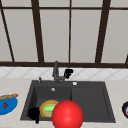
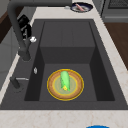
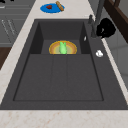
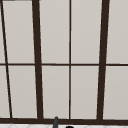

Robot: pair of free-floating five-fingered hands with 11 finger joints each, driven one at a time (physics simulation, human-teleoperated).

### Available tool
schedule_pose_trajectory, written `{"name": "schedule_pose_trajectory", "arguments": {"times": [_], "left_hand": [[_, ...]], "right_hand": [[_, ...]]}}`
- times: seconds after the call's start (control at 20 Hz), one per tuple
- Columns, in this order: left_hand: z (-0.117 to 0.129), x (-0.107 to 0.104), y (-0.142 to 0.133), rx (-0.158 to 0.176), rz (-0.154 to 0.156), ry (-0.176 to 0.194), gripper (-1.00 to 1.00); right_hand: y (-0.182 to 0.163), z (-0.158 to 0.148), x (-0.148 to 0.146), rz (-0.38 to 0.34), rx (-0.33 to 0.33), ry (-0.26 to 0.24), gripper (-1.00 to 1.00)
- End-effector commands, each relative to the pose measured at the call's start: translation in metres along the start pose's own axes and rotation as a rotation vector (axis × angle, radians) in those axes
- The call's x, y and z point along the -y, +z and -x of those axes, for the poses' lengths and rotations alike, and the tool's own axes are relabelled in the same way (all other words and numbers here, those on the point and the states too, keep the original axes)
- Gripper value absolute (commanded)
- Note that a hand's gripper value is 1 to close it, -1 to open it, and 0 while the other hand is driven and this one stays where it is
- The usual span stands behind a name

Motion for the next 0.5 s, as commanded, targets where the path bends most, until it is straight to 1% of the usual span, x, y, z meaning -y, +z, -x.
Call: {"name": "schedule_pose_trajectory", "arguments": {"times": [0.0, 0.15, 0.45], "left_hand": [[0.0000, 0.0000, 0.0000, 0.000, 0.000, 0.000, 0.00], [0.0000, 0.0000, 0.0000, 0.000, 0.000, 0.000, 0.00], [0.0000, 0.0000, 0.0000, 0.000, 0.000, 0.000, 0.00]], "right_hand": [[-0.0041, -0.0137, 0.0290, -0.022, -0.046, -0.015, 1.00], [-0.0045, -0.0151, 0.0265, -0.025, -0.049, -0.024, 1.00], [-0.0064, -0.0180, 0.0223, -0.067, -0.062, -0.018, 1.00]]}}
